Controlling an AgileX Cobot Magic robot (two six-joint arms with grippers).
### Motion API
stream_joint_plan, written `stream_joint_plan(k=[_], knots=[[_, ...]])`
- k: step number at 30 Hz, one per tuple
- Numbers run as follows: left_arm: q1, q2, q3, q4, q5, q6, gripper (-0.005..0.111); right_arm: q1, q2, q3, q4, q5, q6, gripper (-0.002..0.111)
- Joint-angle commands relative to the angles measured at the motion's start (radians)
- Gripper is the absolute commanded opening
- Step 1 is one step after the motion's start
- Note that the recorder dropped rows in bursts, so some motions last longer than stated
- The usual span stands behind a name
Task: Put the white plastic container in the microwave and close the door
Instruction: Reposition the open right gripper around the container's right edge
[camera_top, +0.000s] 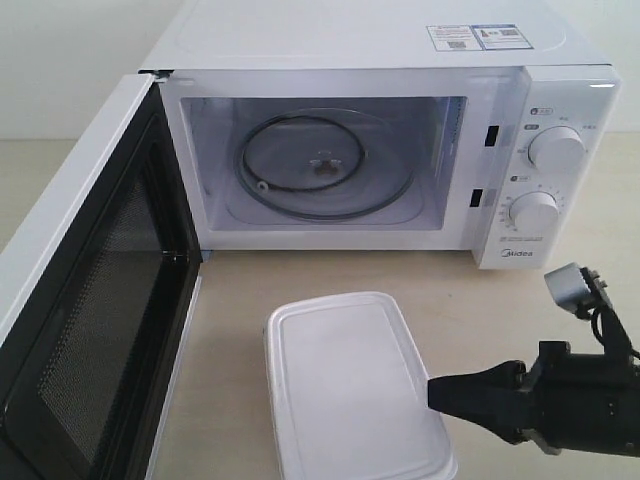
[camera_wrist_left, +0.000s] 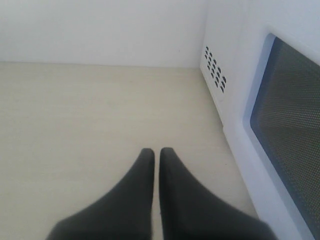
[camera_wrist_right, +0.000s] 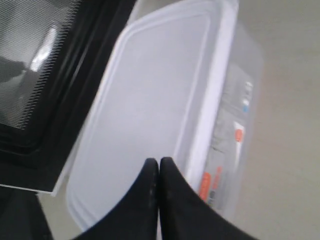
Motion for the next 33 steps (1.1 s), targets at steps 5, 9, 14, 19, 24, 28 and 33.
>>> stream_joint_plan(k=[5, 9, 14, 19, 24, 28, 33], knots=[[-0.004, -0.003, 0.004, -0.007, -0.003, 0.004, 0.004, -0.007, 0.172, -0.071, -0.016, -0.135, -0.043, 0.0], [-0.004, -0.003, 0.004, -0.007, -0.003, 0.004, 0.004, -0.021, 0.173, -0.088, -0.045, -0.135, -0.038, 0.0], [-0.004, -0.003, 0.004, -0.007, -0.003, 0.004, 0.004, -0.19, 0.173, -0.106, -0.172, -0.135, 0.043, 0.0], [-0.004, -0.003, 0.004, -0.007, -0.003, 0.004, 0.004, -0.317, 0.173, -0.106, -0.286, -0.135, 0.185, 0.0], [-0.004, -0.003, 0.004, -0.007, -0.003, 0.004, 0.004, -0.273, 0.175, -0.169, -0.421, -0.135, 0.425, 0.0], [-0.004, -0.003, 0.004, -0.007, -0.003, 0.004, 0.004, -0.222, 0.175, -0.199, -0.451, -0.135, 0.459, 0.0], [-0.004, -0.003, 0.004, -0.007, -0.003, 0.004, 0.004, -0.188, 0.175, -0.199, -0.46, -0.135, 0.468, 0.027]])
